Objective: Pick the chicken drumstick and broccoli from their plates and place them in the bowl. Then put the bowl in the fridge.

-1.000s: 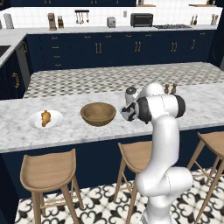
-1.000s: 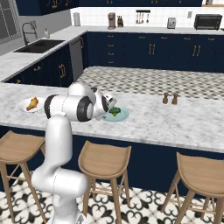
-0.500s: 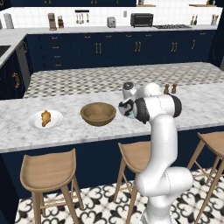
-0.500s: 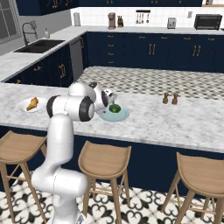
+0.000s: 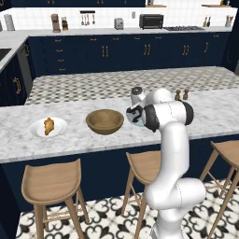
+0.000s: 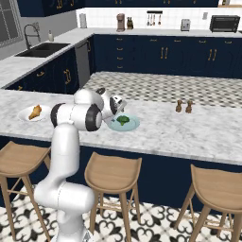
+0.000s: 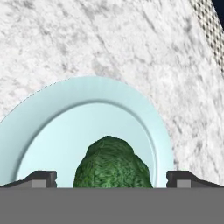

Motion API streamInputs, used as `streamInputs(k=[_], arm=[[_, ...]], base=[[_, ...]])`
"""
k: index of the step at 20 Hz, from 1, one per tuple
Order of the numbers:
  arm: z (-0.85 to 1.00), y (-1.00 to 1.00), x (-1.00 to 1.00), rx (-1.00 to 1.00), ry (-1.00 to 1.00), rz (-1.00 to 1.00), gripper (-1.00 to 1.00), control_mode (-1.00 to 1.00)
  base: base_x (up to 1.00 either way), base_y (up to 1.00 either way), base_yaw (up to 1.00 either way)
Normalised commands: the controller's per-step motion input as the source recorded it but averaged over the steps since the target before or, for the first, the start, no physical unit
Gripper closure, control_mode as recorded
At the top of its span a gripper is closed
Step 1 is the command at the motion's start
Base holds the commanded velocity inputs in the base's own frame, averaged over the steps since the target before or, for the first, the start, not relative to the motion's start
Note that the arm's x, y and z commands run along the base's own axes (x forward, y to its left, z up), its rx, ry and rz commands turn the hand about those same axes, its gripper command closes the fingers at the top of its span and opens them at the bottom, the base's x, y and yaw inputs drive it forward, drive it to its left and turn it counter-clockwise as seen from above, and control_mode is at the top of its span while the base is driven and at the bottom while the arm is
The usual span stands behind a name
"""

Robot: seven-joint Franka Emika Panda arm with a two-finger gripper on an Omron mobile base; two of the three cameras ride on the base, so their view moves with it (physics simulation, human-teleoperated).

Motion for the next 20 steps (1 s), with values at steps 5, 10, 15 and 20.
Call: streamInputs(k=[5,10,15,20], arm=[[-0.23,-0.01,-0.03,-0.05,0.0,0.0,-1.0,-1.0],[-0.19,-0.06,0.0,-0.03,0.0,0.0,-1.0,-1.0],[-0.1,-0.09,0.0,-0.01,0.0,0.0,-1.0,-1.0],[0.0,-0.08,0.07,0.0,0.0,0.0,1.0,-1.0]], base=[[0.0,0.0,0.0],[0.0,0.0,0.0],[0.0,0.0,0.0],[0.0,0.0,0.0]])
